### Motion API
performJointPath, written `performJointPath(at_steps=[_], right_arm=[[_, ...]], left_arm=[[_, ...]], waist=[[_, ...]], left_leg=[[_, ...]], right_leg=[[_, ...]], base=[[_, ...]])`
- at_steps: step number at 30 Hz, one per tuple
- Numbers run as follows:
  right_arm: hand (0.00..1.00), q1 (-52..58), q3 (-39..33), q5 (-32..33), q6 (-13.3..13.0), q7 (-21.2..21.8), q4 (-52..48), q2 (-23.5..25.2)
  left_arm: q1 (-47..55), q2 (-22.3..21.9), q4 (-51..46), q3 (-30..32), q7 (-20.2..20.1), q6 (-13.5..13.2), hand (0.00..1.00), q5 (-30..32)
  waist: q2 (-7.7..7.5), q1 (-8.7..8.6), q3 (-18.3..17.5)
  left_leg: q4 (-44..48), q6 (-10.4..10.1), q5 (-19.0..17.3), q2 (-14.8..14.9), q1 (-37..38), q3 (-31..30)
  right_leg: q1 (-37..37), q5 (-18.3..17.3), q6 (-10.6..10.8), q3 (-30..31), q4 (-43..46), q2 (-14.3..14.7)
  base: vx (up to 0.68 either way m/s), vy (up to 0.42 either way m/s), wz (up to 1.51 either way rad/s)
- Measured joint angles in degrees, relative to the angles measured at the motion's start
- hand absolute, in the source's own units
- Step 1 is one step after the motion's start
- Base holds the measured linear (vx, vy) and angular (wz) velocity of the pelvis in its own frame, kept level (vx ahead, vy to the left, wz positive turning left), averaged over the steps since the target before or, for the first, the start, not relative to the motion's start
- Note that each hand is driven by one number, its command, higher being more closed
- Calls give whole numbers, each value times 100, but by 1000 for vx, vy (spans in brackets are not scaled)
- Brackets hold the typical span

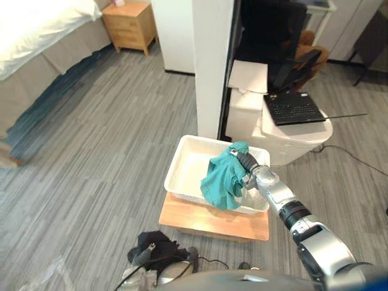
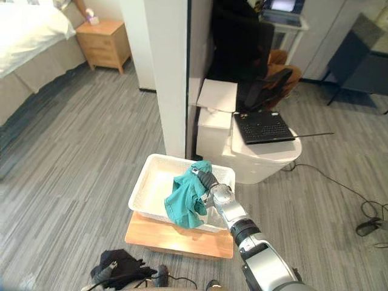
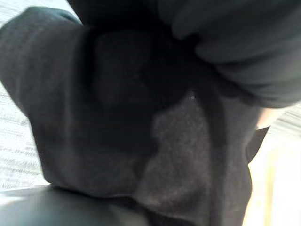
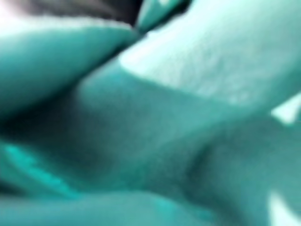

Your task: Tidy the bed and pick cloth on bed and put in laundry

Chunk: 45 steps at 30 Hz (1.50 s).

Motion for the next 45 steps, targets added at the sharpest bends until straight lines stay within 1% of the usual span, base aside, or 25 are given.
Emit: performJointPath(at_steps=[1,2,3,4,6,7,8,11,12,16,19,21,22,23,25,26,27,28,31,33,35,38,41,42,45], right_arm=[[100,-145,-53,3,-3,-79,84,28],[100,-461,-134,32,-13,-256,259,46],[100,-647,-178,36,-41,-326,376,47],[100,-993,-369,55,-128,-469,588,43],[100,-1461,-776,163,-308,-717,830,-36],[100,-1503,-844,190,-352,-762,830,-60],[0,-1524,-925,321,-449,-812,830,-90],[0,-1496,-1008,379,-506,-798,869,-215],[0,-1345,-1070,373,-562,-739,833,-223],[0,-703,-1069,371,-566,-644,633,-185],[0,-22,-1016,355,-587,-655,522,-120],[0,453,-982,348,-643,-675,458,16],[0,593,-970,344,-676,-672,366,40],[0,859,-950,257,-775,-641,183,67],[0,1197,-856,73,-903,-620,-42,80],[0,1395,-744,3,-980,-608,-147,83],[0,1527,-682,-135,-1021,-591,-196,104],[0,1588,-668,-166,-1031,-590,-218,115],[0,1891,-557,-366,-1051,-584,-358,173],[0,2003,-553,-430,-1077,-561,-383,174],[0,2086,-558,-499,-1089,-529,-383,168],[0,2110,-598,-624,-1122,-536,-383,155],[0,2211,-817,-824,-1111,-587,-714,137],[0,2204,-954,-827,-1101,-623,-914,90],[0,2209,-1302,-805,-1015,-710,-1031,-62]], left_arm=[[-100,-4,-78,-36,1,35,100,-23],[-308,-4,-209,-159,8,58,100,-39],[-395,3,-283,-219,17,56,100,-65],[-579,2,-389,-229,25,49,100,-68],[-810,2,-531,-229,152,48,100,-71],[-825,2,-543,-229,183,40,100,-72],[-821,2,-534,-230,239,46,100,-72],[-842,5,-534,-321,284,46,100,-72],[-868,1,-531,-419,388,48,100,-71],[-1017,-21,-532,-512,497,77,100,-72],[-1157,-26,-534,-677,553,262,100,-77],[-1177,-10,-535,-728,579,400,100,-77],[-1174,-9,-535,-749,579,446,100,-77],[-1165,5,-543,-857,578,538,100,-77],[-1088,16,-549,-898,570,664,100,-77],[-960,24,-550,-898,566,711,100,-77],[-873,36,-539,-901,558,806,100,-77],[-826,36,-539,-907,554,833,100,-76],[-558,37,-513,-1007,450,937,100,-75],[-418,28,-437,-1116,445,947,100,-76],[-298,13,-412,-1115,447,1011,100,-133],[-295,16,-412,-1112,447,1034,100,-284],[-239,20,-413,-1105,448,1044,100,-310],[-193,26,-412,-1101,454,1045,100,-351],[-135,27,-411,-1097,472,1045,100,-525]], waist=[[10,19,102],[16,50,302],[13,80,385],[7,182,591],[1,245,910],[9,260,965],[8,274,993],[24,275,1124],[27,260,1158],[8,207,1194],[-7,162,1204],[-42,13,1187],[-48,-26,1182],[-64,-71,1172],[-110,-134,1021],[-158,-134,779],[-201,-157,626],[-216,-172,569],[-250,-220,224],[-227,-306,132],[-215,-318,21],[-203,-358,7],[-200,-409,4],[-187,-428,-5],[-150,-460,-58]], left_leg=[[1,-14,39,4,-75,-7],[7,-24,128,26,-248,-16],[15,-29,167,43,-358,-20],[33,-37,246,83,-531,-27],[32,-90,366,141,-802,-89],[30,-85,381,152,-840,-101],[19,-89,411,171,-935,-115],[-1,-94,430,193,-953,-137],[-2,-93,432,201,-952,-132],[-3,-135,368,210,-940,-59],[-1,-133,302,200,-828,102],[-1,-146,294,171,-589,186],[-1,-172,275,161,-506,206],[-2,-209,247,145,-306,333],[-4,-236,197,140,-94,545],[-4,-161,119,164,-30,652],[-5,-169,91,178,63,678],[-6,-150,57,186,120,695],[-7,-113,-85,217,331,832],[-7,-94,-145,215,434,848],[-7,-99,-196,217,470,951],[-5,-69,-182,201,491,966],[-3,-114,-215,162,598,974],[-3,-133,-230,155,648,1049],[-3,-134,-230,143,675,1167]], right_leg=[[-66,15,-6,-28,8,2],[-204,57,-48,-45,13,21],[-306,81,-79,-46,13,37],[-478,134,-137,-45,25,71],[-711,199,-212,-46,29,131],[-750,202,-216,-46,41,141],[-861,202,-218,-45,99,151],[-895,191,-232,-32,165,170],[-896,188,-232,-30,172,192],[-905,171,-225,25,186,177],[-872,159,-198,162,212,138],[-671,135,-163,222,213,97],[-594,123,-145,249,211,86],[-411,101,-111,300,206,65],[-214,71,-79,379,195,58],[-190,10,-59,455,189,82],[-118,-19,-70,488,188,94],[-60,-52,-72,498,186,103],[98,-152,-60,608,164,136],[197,-187,-42,616,145,136],[202,-165,-48,723,98,142],[217,-130,-31,745,85,129],[376,-111,-2,746,-34,105],[401,-107,5,772,-42,97],[404,-103,11,831,-47,99]], base=[[-54,7,25],[-82,5,20],[-92,1,16],[-92,-11,7],[-90,-21,15],[-73,-22,14],[-49,-16,6],[-44,-11,4],[-43,-12,0],[-4,11,-6],[49,29,-21],[102,30,-14],[99,24,-15],[107,31,-12],[69,27,-19],[76,7,-27],[75,-6,-24],[64,-19,-15],[40,-8,-18],[58,7,-10],[58,23,-22],[73,21,-5],[87,20,-3],[64,14,-12],[32,1,-12]])
